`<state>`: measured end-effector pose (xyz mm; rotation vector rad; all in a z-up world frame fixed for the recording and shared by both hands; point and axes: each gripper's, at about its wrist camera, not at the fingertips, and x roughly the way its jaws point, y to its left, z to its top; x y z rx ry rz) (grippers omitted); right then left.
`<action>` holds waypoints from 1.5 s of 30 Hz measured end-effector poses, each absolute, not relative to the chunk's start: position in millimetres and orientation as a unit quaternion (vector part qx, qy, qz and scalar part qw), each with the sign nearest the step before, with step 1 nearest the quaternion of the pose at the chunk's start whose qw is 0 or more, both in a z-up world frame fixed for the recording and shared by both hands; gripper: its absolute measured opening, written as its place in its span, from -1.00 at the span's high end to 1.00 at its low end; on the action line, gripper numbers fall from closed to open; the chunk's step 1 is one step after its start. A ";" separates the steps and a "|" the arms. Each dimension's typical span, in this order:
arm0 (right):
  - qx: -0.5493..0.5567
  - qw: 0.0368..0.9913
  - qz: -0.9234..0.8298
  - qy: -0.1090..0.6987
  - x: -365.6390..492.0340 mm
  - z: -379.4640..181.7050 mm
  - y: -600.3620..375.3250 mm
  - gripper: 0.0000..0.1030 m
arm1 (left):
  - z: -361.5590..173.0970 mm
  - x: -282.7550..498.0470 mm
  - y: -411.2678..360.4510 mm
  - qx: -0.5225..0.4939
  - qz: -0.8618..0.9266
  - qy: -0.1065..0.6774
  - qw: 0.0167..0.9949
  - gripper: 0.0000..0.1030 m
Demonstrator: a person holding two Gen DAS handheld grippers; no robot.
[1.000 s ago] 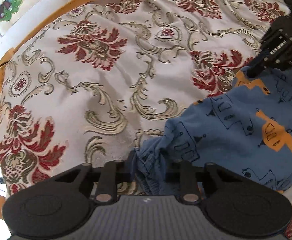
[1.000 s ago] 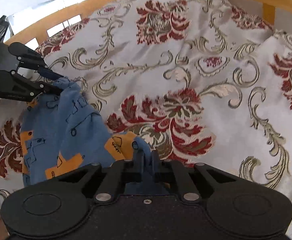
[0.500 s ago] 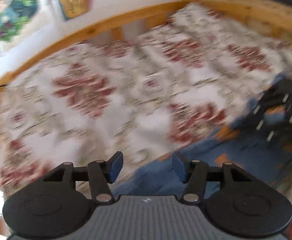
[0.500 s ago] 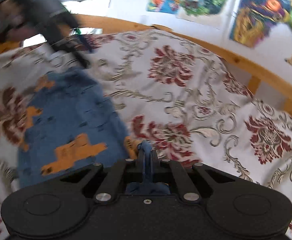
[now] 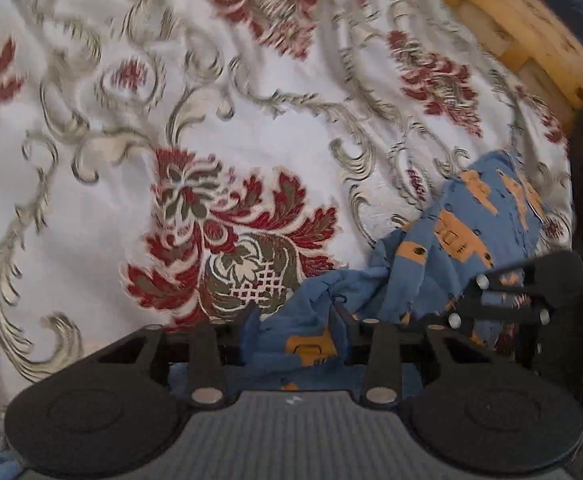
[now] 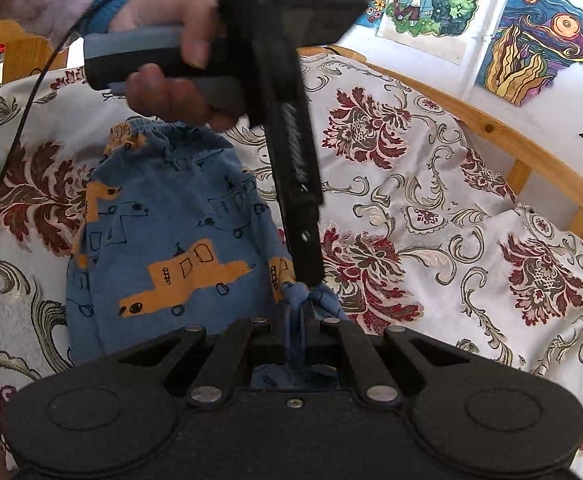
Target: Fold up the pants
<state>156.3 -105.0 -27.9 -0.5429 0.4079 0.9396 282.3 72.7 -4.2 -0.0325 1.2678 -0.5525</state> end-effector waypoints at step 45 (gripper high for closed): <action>-0.224 0.867 0.338 0.290 70.5 -26.3 -174.6 -0.03 | -17.5 74.6 10.4 0.306 -0.262 0.404 0.821 0.39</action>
